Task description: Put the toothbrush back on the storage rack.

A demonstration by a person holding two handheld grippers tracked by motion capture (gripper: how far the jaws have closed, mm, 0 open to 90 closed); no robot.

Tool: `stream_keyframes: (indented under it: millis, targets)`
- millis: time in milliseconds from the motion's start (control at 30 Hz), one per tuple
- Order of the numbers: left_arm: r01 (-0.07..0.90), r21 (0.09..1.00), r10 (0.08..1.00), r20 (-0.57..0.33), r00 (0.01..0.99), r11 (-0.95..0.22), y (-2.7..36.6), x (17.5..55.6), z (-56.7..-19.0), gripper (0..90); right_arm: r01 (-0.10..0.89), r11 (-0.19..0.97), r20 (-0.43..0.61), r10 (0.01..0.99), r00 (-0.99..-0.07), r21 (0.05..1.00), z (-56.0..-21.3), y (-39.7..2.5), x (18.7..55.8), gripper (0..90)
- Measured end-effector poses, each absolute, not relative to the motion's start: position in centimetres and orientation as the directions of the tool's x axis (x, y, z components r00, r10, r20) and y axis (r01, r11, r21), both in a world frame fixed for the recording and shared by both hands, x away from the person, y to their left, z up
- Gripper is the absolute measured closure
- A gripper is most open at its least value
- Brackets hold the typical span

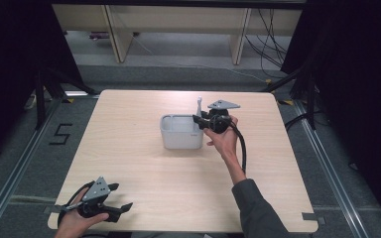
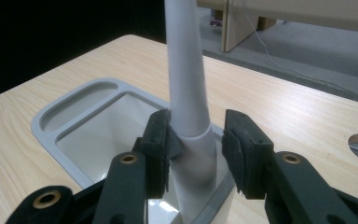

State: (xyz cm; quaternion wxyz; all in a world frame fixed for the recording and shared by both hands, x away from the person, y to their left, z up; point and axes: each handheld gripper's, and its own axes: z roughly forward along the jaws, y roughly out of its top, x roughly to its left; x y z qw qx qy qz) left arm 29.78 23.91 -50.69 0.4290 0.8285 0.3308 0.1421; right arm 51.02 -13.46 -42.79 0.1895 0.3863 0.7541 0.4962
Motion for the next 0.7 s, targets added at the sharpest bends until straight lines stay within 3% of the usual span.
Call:
stream_keyframes:
  millis: [67, 700]
  targets:
    - [0.422, 0.804, 0.668, -0.042, 0.743, -0.418, 23.9, 29.8, -50.7, 15.0, 0.404, 0.212, 0.103, 0.77, -0.63, 0.89, -42.7, -13.5, 51.0, 55.5]
    - [0.428, 0.802, 0.669, -0.049, 0.742, -0.417, 23.9, 29.8, -50.7, 15.0, 0.382, 0.194, 0.101, 0.769, -0.631, 0.904, -41.4, -14.3, 50.4, 43.2]
